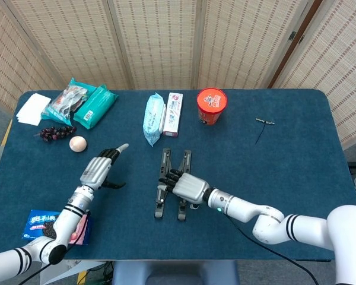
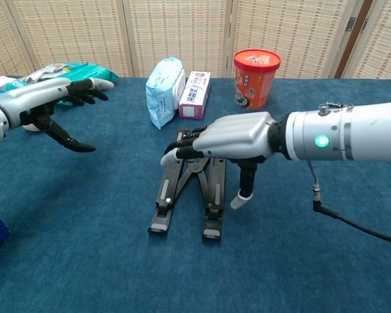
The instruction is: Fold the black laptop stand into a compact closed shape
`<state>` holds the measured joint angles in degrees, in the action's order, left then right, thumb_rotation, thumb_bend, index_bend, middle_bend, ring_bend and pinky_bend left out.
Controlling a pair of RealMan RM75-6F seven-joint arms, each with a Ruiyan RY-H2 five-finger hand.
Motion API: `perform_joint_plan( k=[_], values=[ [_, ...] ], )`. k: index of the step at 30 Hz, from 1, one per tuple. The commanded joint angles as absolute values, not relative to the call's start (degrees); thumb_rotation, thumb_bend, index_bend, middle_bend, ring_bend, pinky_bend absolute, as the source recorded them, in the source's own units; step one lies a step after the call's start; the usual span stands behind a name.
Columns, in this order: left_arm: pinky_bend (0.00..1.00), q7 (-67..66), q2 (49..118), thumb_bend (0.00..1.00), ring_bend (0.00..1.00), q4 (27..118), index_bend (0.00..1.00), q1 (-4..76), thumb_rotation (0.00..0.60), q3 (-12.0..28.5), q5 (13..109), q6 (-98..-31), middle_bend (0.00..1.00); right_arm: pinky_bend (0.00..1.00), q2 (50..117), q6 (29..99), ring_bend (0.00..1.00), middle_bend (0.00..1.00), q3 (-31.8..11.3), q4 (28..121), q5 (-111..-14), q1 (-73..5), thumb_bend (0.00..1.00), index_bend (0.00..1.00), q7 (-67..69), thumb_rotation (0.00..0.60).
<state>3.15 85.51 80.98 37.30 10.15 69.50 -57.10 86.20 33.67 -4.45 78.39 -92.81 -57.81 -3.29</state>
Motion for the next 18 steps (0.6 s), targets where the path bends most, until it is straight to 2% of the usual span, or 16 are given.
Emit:
perform_joint_plan(
  k=[1,18],
  values=[
    [0.12,3.2,85.0,0.14,0.13,81.5,0.06,36.7,0.600,10.2,69.2,-57.6,0.14,0.00,87.1,32.3,0.00,0.00,-3.1,75.5,-95.3,-60.3,0.02,0.00,-1.2,0.600],
    [0.12,5.9,84.1,0.14,0.12,80.9,0.06,34.4,0.600,10.3,68.8,-58.3,0.12,0.00,92.7,33.8,0.00,0.00,3.0,62.5,-102.6,-69.0,0.02,0.00,10.6,0.600]
  ],
)
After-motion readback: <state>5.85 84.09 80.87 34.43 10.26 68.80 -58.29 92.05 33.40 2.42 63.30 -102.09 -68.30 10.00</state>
